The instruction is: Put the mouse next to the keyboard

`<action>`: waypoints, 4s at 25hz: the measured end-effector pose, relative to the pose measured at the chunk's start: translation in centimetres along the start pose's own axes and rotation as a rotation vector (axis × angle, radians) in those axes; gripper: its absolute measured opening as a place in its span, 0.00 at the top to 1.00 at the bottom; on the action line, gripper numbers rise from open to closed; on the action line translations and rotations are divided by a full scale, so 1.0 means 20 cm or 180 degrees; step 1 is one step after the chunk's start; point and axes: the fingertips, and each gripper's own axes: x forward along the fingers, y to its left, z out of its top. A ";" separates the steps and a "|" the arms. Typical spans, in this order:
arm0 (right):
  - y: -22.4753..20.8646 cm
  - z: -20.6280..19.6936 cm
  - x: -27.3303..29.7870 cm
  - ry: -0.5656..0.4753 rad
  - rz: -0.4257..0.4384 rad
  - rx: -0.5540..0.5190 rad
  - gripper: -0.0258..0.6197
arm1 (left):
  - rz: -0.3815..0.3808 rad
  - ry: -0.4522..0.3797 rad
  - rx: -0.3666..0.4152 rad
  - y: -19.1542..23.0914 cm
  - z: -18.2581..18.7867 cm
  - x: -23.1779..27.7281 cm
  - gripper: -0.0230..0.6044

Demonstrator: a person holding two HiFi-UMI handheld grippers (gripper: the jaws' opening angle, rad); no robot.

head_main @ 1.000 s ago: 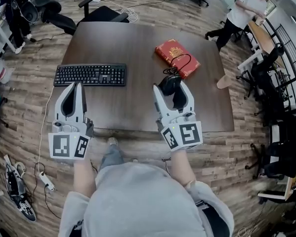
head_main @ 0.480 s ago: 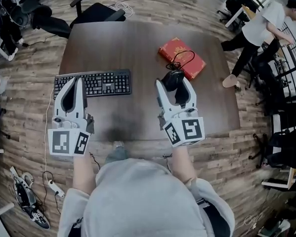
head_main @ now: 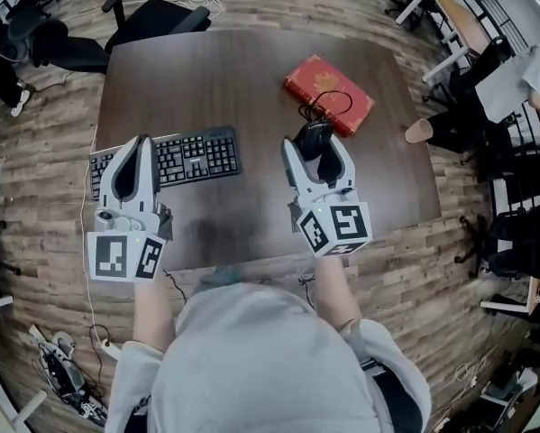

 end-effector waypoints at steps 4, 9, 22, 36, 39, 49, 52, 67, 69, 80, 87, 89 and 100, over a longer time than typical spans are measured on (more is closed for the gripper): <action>-0.03 -0.13 0.07 0.0194 -0.0115 0.0082 0.58 | -0.0074 0.0067 -0.0059 0.06 -0.07 0.07 0.95; -0.06 -0.30 0.15 0.0456 -0.0230 0.0174 0.58 | -0.0141 0.0166 -0.0124 0.12 -0.15 0.13 0.95; -0.13 -0.80 0.27 0.1276 -0.0390 0.0483 0.58 | -0.0203 0.0348 -0.0292 0.22 -0.33 0.19 0.95; -0.14 -1.17 0.39 0.1964 -0.0408 0.0663 0.58 | -0.0121 0.0495 -0.0328 0.30 -0.42 0.20 0.95; -0.13 -1.24 0.42 0.2108 -0.0429 0.0737 0.58 | -0.0109 0.0508 -0.0339 0.32 -0.43 0.21 0.95; -0.11 -1.41 0.51 0.2497 -0.0456 0.0795 0.58 | -0.0009 0.0551 -0.0335 0.40 -0.46 0.20 0.95; -0.10 -1.43 0.52 0.2571 -0.0451 0.0769 0.58 | 0.0014 0.0568 -0.0336 0.42 -0.46 0.20 0.95; -0.10 -1.51 0.57 0.2777 -0.0504 0.0596 0.58 | 0.0087 0.0627 -0.0323 0.44 -0.50 0.17 0.95; -0.10 -1.52 0.58 0.2790 -0.0501 0.0523 0.58 | 0.0097 0.0632 -0.0324 0.44 -0.50 0.16 0.95; -0.08 -1.52 0.57 0.2798 -0.0403 0.0458 0.58 | 0.0075 0.0661 -0.0305 0.40 -0.50 0.13 0.95; -0.09 -1.36 0.52 0.2421 -0.0395 0.0642 0.58 | 0.0056 0.0653 -0.0289 0.35 -0.49 0.10 0.95; -0.06 -1.29 0.49 0.2287 -0.0332 0.0687 0.58 | 0.0048 0.0649 -0.0278 0.33 -0.49 0.09 0.95; 0.02 -0.96 0.30 0.1724 -0.0018 0.0414 0.93 | 0.0043 0.0550 -0.0190 0.16 -0.40 0.00 0.95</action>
